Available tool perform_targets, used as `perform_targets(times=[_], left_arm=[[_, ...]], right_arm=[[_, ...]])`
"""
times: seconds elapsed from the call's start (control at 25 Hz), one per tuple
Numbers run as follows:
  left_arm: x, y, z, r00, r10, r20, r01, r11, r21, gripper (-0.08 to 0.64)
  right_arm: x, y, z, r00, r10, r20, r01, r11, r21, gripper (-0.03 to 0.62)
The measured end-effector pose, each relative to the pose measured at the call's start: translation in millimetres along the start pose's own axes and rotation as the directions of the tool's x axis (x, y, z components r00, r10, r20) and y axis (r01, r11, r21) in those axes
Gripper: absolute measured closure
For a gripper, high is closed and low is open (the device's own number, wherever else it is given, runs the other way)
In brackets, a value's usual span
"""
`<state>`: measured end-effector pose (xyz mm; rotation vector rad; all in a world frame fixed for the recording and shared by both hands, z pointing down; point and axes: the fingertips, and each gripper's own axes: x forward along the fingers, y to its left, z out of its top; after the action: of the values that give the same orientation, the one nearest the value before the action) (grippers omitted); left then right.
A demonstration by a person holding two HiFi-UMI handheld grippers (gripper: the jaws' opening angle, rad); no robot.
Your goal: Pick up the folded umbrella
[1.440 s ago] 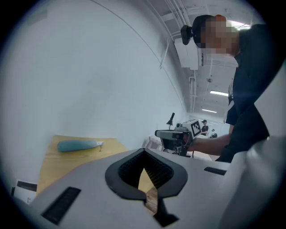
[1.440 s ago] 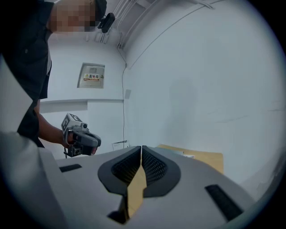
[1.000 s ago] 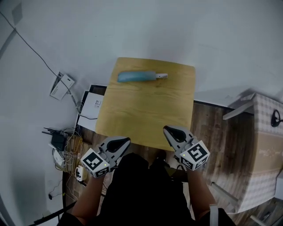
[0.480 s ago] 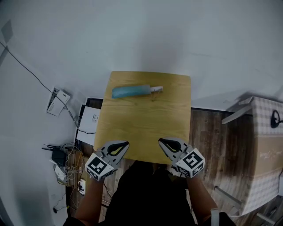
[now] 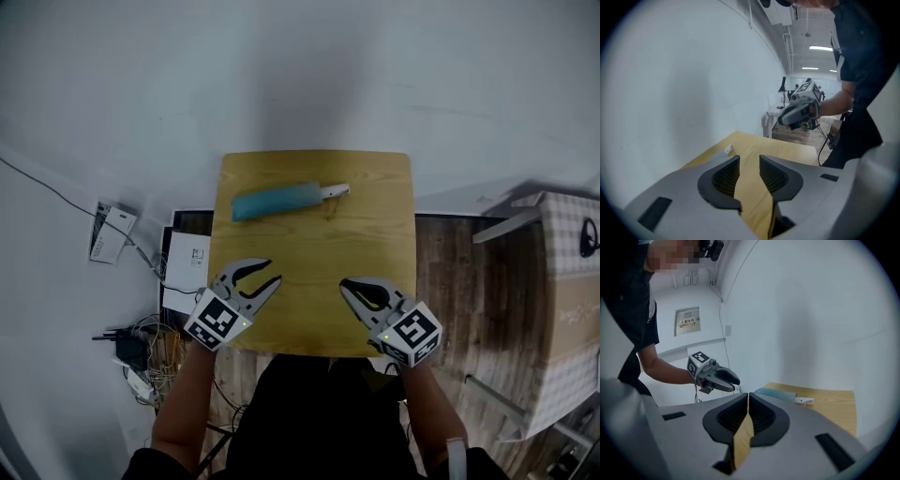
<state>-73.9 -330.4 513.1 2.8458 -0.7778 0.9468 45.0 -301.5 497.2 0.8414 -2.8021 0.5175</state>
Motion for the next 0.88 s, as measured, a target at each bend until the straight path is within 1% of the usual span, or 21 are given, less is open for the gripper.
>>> perform_targets(times=[0.12,0.32,0.4,0.48,0.56,0.64,0.68,0.8,0.88], left_arm=[[17.5,32.6,-16.6,0.998,-0.015,-0.062,0.017,0.999,0.036,0.395],[48.9,84.1,-42.0,0.988,-0.031,-0.152,0.045,0.995,0.089,0.341],[63.2,104.5,-47.8,0.984,-0.025,-0.179,0.048,0.991,0.127,0.297],[79.7,122.9,-52.0,0.979,-0.031,-0.203,0.065,0.984,0.165,0.278],[98.7,134.4,-59.6,0.969,-0.065,-0.238,0.109,0.978,0.179,0.257],[117.1,139.9,-70.5,0.954,-0.100,-0.281,0.156,0.970,0.185,0.213],[124.9,142.5,-75.4,0.947,-0.106,-0.302,0.171,0.965,0.199,0.206],[144.8,153.7,-85.0,0.932,-0.103,-0.349,0.197,0.949,0.247,0.201],[156.6,158.4,-89.5,0.921,-0.128,-0.369,0.225,0.946,0.234,0.197]], right_arm=[[21.7,-11.2,1.0,1.000,-0.014,-0.014,0.014,1.000,0.011,0.571],[46.5,-27.4,-5.0,0.998,-0.043,-0.035,0.045,0.997,0.062,0.571],[54.5,-29.4,-10.1,0.999,-0.041,-0.034,0.044,0.996,0.083,0.571],[63.2,-32.2,-16.3,0.999,-0.034,-0.032,0.038,0.993,0.108,0.572],[70.2,-37.5,-22.4,0.998,-0.042,-0.041,0.047,0.988,0.145,0.571],[74.2,-41.9,-26.8,0.996,-0.063,-0.063,0.073,0.983,0.170,0.571],[76.1,-42.5,-27.3,0.996,-0.068,-0.065,0.079,0.982,0.173,0.571],[82.5,-42.1,-29.9,0.997,-0.052,-0.051,0.060,0.984,0.165,0.571],[84.6,-44.1,-35.9,0.997,-0.048,-0.058,0.058,0.983,0.175,0.571]])
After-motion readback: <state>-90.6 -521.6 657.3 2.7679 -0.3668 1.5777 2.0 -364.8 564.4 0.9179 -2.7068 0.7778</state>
